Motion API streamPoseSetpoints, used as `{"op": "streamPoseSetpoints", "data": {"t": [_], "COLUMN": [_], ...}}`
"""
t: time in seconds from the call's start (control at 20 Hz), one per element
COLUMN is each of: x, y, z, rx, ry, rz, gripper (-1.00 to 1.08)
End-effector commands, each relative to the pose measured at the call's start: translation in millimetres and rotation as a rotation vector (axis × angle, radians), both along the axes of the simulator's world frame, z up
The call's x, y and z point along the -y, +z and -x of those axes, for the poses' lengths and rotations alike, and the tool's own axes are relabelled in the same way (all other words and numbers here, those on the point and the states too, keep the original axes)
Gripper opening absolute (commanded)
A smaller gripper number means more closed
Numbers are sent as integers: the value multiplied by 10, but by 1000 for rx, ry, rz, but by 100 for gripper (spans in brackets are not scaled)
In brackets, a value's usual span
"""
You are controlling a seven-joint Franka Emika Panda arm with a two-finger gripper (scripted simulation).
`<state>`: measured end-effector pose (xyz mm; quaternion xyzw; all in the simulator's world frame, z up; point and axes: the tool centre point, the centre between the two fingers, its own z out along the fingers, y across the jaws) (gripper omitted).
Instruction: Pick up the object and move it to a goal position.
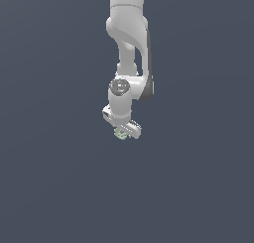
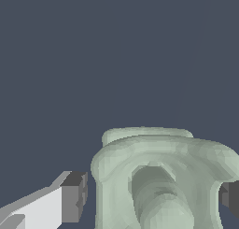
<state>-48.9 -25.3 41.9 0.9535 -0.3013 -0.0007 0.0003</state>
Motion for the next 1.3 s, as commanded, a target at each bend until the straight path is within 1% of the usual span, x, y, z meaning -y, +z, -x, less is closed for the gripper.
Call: {"op": "streamPoseSetpoints", "data": {"t": [0.0,0.05,0.75,1.0,1.25], "x": [-1,-1,-21,-85,-196], "y": [-23,-23,34,218,536], "z": [-7,-7,-26,-82,-183], "rx": [1,1,3,2,2], "ry": [0,0,0,0,0], "rz": [0,0,0,0,0], "gripper": [100,-100,-100,-100,-100]}}
